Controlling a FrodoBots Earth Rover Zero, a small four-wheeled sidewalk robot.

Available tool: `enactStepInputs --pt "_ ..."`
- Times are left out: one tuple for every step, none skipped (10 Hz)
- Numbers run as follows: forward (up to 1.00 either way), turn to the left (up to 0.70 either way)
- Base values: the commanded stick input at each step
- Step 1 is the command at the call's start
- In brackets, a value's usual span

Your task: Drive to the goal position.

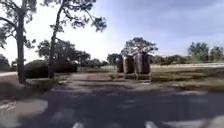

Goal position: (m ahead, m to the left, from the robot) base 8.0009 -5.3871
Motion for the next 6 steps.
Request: enactStepInputs --pt "1.00 -0.01" --pt "1.00 -0.01" --pt "1.00 -0.01" --pt "1.00 -0.01" --pt "1.00 -0.01" --pt "1.00 -0.01"
